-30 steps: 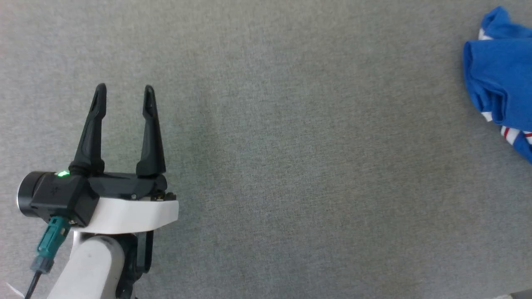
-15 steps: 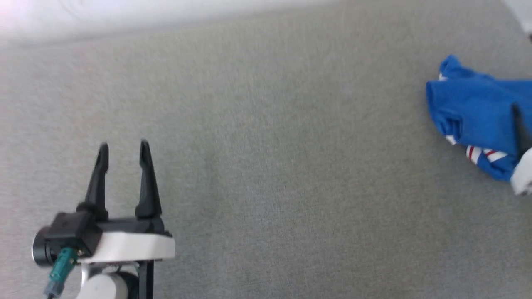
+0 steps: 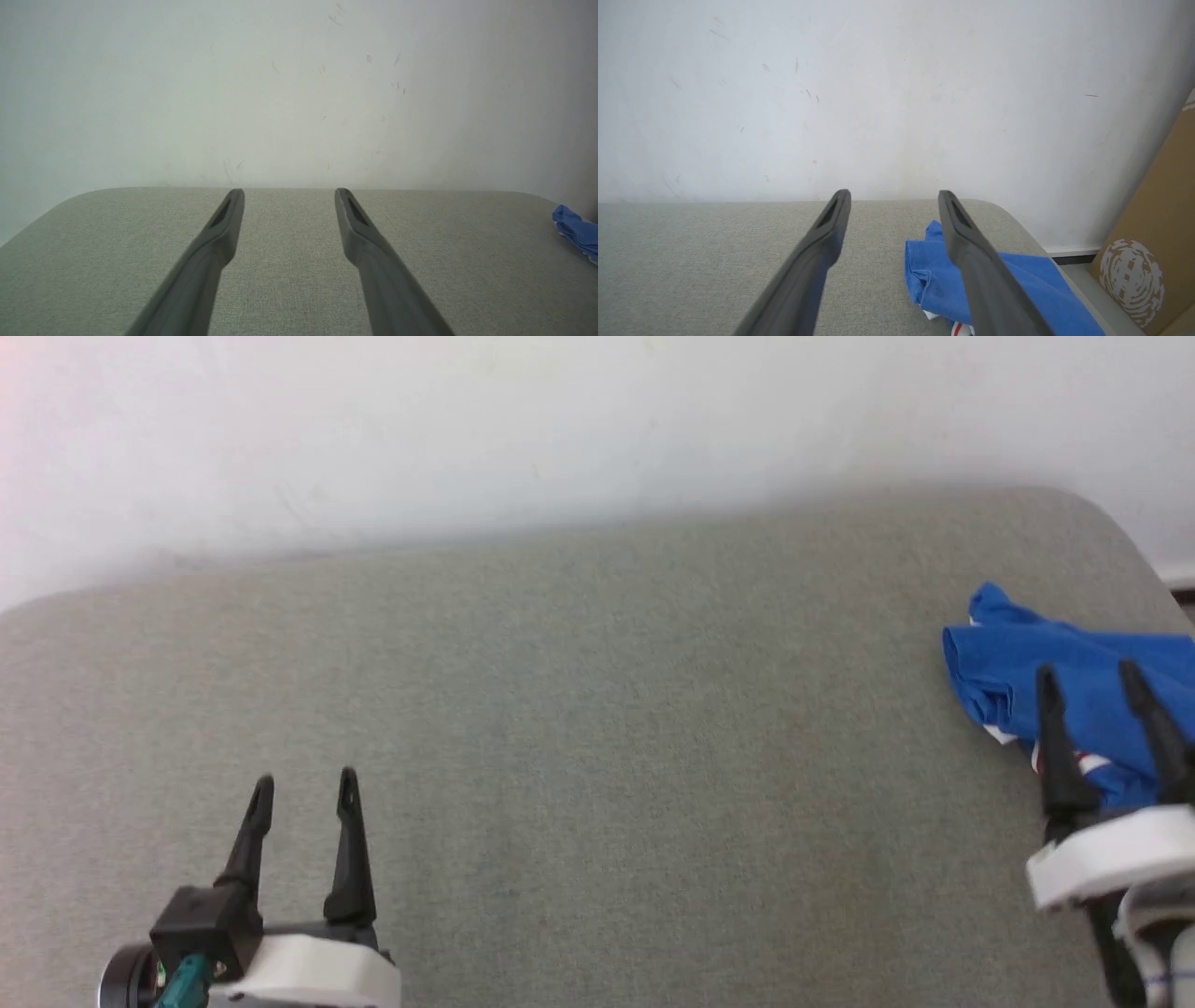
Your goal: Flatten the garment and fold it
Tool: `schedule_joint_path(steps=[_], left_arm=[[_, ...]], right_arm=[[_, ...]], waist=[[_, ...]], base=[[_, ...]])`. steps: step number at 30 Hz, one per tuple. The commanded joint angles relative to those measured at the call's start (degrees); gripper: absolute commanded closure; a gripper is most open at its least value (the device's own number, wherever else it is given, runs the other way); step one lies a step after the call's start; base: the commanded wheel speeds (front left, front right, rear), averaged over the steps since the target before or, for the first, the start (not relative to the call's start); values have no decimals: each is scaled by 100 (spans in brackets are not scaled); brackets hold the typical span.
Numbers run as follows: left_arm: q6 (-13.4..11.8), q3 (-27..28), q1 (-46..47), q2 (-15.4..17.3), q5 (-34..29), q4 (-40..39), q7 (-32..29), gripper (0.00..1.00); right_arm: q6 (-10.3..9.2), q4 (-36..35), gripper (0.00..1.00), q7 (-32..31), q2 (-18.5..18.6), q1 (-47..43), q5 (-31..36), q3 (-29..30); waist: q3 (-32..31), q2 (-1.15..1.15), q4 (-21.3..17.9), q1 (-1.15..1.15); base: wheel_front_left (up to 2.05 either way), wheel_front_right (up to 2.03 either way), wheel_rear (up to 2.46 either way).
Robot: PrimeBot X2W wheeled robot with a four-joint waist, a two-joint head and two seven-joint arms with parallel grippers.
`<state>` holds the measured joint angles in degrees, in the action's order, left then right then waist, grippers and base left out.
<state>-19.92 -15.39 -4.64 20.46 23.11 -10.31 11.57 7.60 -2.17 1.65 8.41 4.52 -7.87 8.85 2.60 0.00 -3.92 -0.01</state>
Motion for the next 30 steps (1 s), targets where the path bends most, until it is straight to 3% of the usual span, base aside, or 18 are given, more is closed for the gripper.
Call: schedule_joint_path(steps=[1,11,19,30], left_arm=[[-73,-24,-148,17,-30,68,-29,0],[-70,-102,-466,-73,0,381,121,0],[186,-117,-745,-271,55,565,312,0],[410,-5,-745,-406,53,762,339,0]], right_arm=[[-11,-154,0,100,-163,-245,134,-15],[-11,-152,0,372,-502,-956,580,-176],[-11,110,0,707,-551,-1429,509,-57],[-11,227,0,752,-552,-1404,447,-102]], waist=[[-319,0,233,1],[-445,0,339,1],[-540,0,370,1],[-540,0,360,1]], base=[[0,0,0],[0,0,0],[0,0,0],[0,0,0]])
